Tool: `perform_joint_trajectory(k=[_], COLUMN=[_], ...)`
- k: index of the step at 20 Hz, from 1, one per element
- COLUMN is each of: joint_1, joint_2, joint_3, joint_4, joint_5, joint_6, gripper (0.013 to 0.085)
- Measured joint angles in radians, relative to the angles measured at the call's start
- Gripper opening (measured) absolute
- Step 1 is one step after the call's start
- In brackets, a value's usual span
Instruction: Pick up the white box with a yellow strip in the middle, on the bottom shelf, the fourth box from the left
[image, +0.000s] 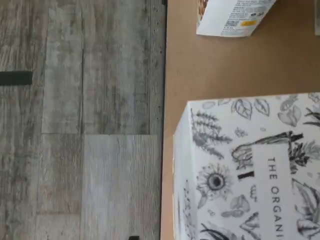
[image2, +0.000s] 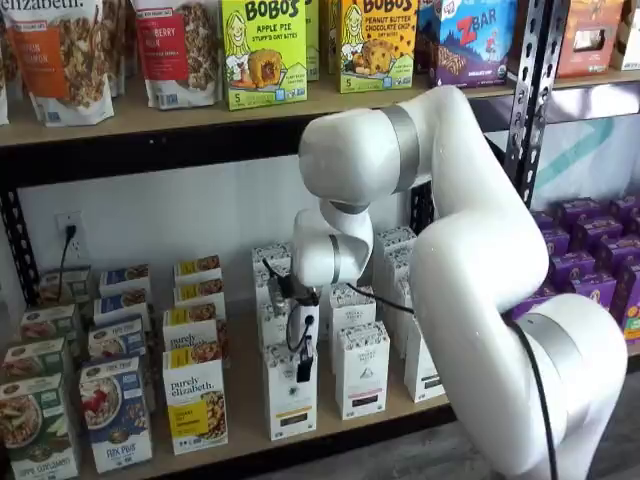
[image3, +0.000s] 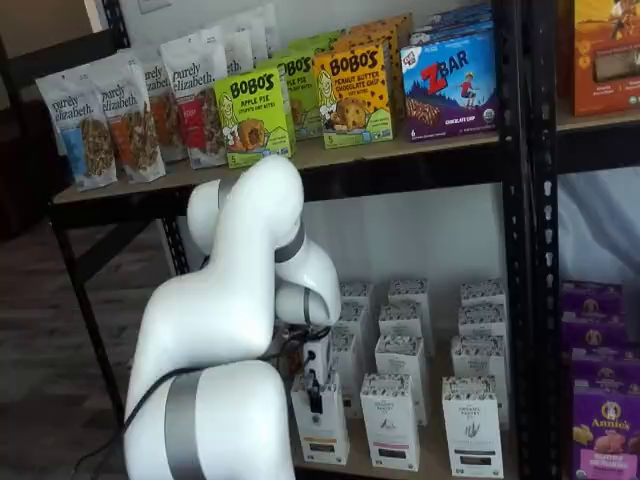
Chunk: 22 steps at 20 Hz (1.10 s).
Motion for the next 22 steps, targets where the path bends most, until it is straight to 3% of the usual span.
perform_joint_trajectory(k=[8, 13, 22], joint_1=[0.004, 0.008, 0.011], joint_2=[0.018, 0.026, 0.028], joint_3=[-0.014, -0.019, -0.02], joint_4=[-0.021, -0.007, -0.02], joint_5=[-0.011, -0.021, -0.023], joint_6=[0.021, 0.014, 0.027], gripper=[0.085, 0.069, 0.069])
